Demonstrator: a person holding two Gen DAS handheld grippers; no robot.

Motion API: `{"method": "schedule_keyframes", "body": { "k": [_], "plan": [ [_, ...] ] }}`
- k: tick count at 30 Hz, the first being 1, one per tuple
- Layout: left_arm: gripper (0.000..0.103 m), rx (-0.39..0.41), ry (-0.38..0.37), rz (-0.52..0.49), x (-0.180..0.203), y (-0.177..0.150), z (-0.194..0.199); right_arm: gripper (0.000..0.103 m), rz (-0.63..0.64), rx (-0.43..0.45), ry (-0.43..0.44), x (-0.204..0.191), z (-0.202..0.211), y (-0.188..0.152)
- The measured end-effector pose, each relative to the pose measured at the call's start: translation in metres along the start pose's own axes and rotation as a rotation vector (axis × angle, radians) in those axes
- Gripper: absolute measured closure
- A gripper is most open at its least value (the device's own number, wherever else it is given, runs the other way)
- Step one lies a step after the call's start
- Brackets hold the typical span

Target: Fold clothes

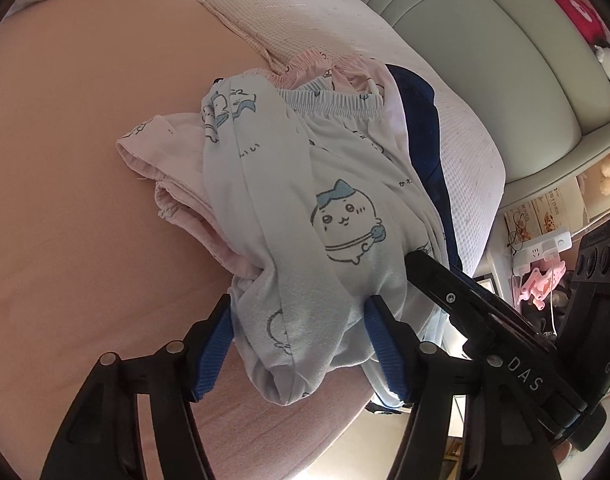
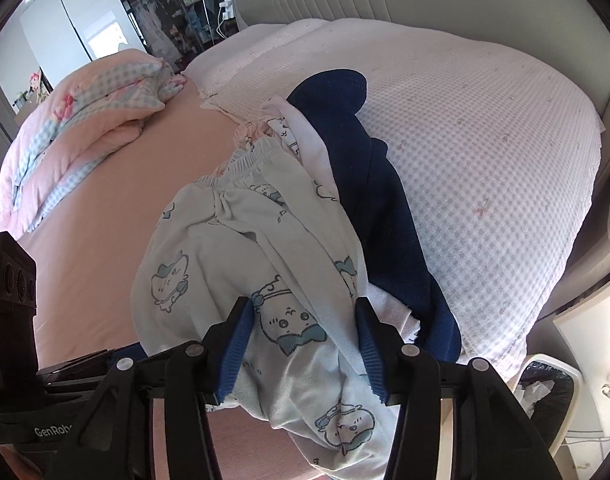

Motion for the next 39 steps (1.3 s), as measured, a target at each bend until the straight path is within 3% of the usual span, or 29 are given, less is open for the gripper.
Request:
{"method": "schedule_keyframes", "body": {
  "k": [5,10,17,20,27,36,39],
  "plan": [
    [0.048,0.004,-0.025,0.119,-0.019,0.003,-0.016,0.058,-0.029,-0.001,0.024,-0.010,-0.014,0.006],
    [0.059,0.025,-0.034,0.125,-0.014,0.004,-0.013,0.062,-0.014,0.010,0.015,-0.017,-0.015,0.003],
    [0.075,0.078,-0.038,0.133,-0.003,0.011,0.009,0.078,-0.225,0.036,0.149,-0.013,-0.008,0.008],
    [0.076,0.080,-0.037,0.151,0.011,0.011,0.013,0.080,-0.182,0.052,0.134,-0.025,0.000,0.008],
    [0.076,0.078,-0.023,0.162,-0.010,0.007,0.002,0.080,-0.081,0.081,0.094,-0.043,0.022,0.004],
    [0.076,0.115,-0.012,0.130,-0.034,0.001,0.013,0.080,-0.046,0.086,0.143,-0.064,0.033,0.009],
    [0.076,0.109,-0.020,0.141,-0.037,0.005,0.008,0.079,-0.011,0.081,0.102,-0.071,0.037,0.010]
  ]
}}
Point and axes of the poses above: each gripper's, at about its wrist camera, not at the fingertips, and z roughly against the way its jaws point, x to its right, y to its top, the point moved 2 cm from there along -z, roughly the way its jaws point, and after that the axes turned 6 degrees about x, right-handed, at the moved point
